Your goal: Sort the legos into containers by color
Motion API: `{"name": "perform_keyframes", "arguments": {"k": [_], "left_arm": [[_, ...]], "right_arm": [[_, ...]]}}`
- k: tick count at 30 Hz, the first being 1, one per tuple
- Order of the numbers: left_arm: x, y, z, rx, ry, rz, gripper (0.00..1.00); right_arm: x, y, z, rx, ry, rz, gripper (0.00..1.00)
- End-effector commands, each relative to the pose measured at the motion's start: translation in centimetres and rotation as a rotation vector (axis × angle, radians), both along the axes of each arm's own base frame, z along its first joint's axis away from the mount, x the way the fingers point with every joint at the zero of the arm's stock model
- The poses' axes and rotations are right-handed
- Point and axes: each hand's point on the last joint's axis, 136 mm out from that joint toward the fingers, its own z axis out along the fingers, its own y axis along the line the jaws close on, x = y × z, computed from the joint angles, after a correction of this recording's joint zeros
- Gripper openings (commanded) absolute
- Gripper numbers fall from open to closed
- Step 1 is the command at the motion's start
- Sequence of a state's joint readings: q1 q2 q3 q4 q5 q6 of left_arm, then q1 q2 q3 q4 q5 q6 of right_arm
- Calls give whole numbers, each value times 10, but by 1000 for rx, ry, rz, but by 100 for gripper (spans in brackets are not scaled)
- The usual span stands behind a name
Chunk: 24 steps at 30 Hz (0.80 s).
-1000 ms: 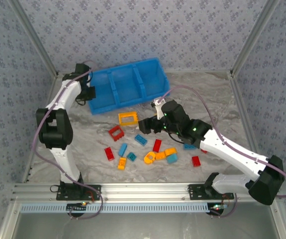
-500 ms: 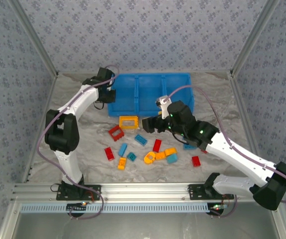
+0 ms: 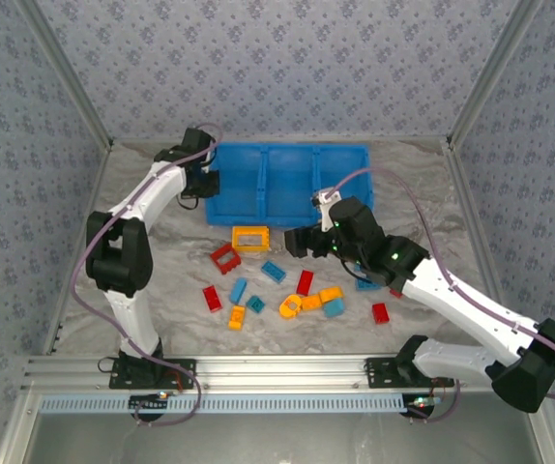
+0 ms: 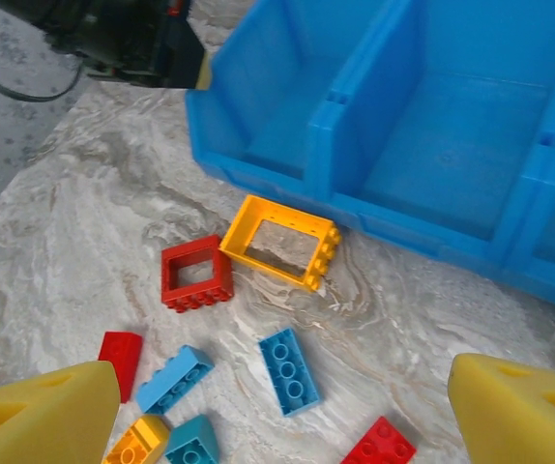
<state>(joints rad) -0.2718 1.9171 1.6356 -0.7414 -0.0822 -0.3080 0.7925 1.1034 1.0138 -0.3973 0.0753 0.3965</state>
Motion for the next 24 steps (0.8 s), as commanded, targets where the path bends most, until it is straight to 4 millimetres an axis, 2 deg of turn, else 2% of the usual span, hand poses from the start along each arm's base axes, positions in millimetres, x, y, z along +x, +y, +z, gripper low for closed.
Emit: {"name": "perform_keyframes", "arguments": {"k": [1,11,14,16,18,22,24], "left_arm": [[-4,18,-8,27,51,43,0],[-10,14,-6,-14,57,72,0],[-15,18,4,-15,30,103,17],[-19,21,17,-22,-3,121,34],[-24,24,32,-30,-33,146,46],[-44,34,58,-51,-77,210,52],[-62,32,61,-94,-68,237,52]], "right_arm": [[0,-18,-12,-14,44,-68,91],[1,-21,-14,-9,55,-79,91],[0,-19,-10,-2,46,-64,91],[-1,-16,-6,7,32,-39,91],[-4,-13,-2,13,16,-10,91],[-11,-6,7,34,-7,59,91],[-19,1,13,56,-25,129,91]]}}
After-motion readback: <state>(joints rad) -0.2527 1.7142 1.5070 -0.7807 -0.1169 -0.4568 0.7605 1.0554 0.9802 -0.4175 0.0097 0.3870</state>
